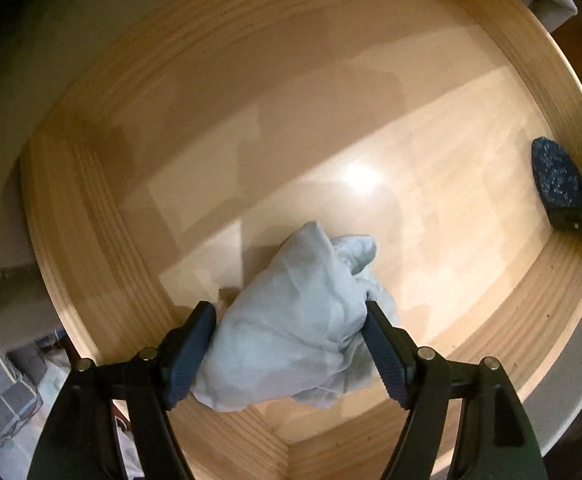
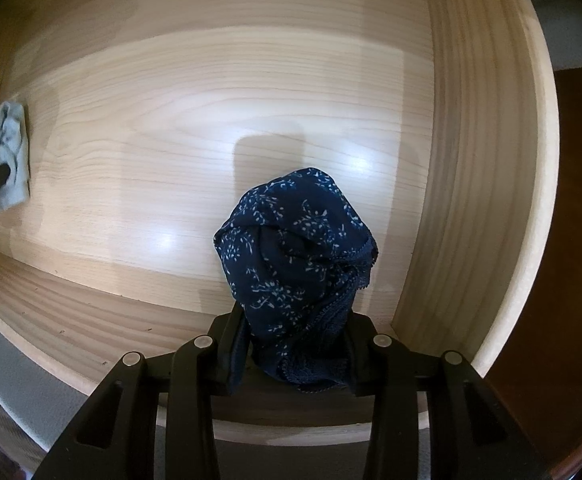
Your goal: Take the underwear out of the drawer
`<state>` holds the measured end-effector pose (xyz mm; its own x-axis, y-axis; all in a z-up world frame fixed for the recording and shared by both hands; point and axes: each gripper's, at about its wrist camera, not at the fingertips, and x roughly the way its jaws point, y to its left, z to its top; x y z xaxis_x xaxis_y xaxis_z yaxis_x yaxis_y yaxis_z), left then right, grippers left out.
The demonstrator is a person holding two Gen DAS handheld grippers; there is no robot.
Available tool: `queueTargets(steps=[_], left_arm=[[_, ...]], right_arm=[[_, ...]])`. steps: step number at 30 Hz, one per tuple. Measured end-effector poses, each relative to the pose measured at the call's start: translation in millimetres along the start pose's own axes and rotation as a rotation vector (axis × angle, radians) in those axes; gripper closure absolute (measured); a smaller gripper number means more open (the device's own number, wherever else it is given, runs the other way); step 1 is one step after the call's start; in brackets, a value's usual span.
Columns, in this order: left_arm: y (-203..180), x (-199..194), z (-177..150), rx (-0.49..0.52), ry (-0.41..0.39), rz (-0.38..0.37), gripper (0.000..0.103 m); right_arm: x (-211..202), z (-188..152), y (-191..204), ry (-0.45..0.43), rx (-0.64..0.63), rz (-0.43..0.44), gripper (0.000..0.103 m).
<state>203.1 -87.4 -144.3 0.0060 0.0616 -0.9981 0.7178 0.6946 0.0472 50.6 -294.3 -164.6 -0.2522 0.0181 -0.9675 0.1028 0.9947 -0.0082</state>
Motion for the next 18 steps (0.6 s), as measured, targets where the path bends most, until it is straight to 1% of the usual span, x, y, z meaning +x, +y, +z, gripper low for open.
queueTargets(steps=[3,4,5,6,7,10,14,15,16,18], left_arm=[[0.0,0.8,2.3,-0.012,0.021,0.013,0.027],[-16.9,9.1,5.8,-0.023,0.032,0.018,0.027],[-18.4,11.3,6.7,-0.038,0.052,0.013,0.027],[-14.9,13.8,5.8,-0.059,0.080,-0.002,0.026],[-2.5,12.7,1.8,-0.080,0.091,-0.006,0.025],[-3.2,13.9,2.6,-0.114,0.114,-0.017,0.025],[5.9,16.7,-4.0,-0.164,0.137,-0.037,0.025],[8.1,18.0,-5.4,-0.180,0.149,-0.049,0.025],[8.5,17.2,-14.2,-0.194,0.156,-0.056,0.025],[10.9,18.1,-13.4,-0.240,0.162,-0.062,0.025]], right_arm=[[0.1,0.2,-0.9,-0.001,-0.001,0.008,0.066],[-0.4,0.1,-1.4,-0.003,-0.001,0.011,0.066],[-0.7,-0.1,-1.5,-0.004,-0.001,0.013,0.066],[-1.1,-0.3,-1.5,-0.005,-0.002,0.016,0.066],[-1.5,-0.4,-1.7,-0.006,-0.002,0.019,0.066],[-2.3,-0.5,-1.7,-0.008,-0.004,0.018,0.066],[-3.5,-0.5,-1.3,-0.008,-0.007,0.017,0.066],[-3.3,-0.8,-1.1,-0.008,-0.005,0.017,0.066],[-3.4,-0.9,-1.0,-0.008,-0.005,0.016,0.066],[-4.1,-1.0,-0.3,-0.008,-0.006,0.015,0.066]])
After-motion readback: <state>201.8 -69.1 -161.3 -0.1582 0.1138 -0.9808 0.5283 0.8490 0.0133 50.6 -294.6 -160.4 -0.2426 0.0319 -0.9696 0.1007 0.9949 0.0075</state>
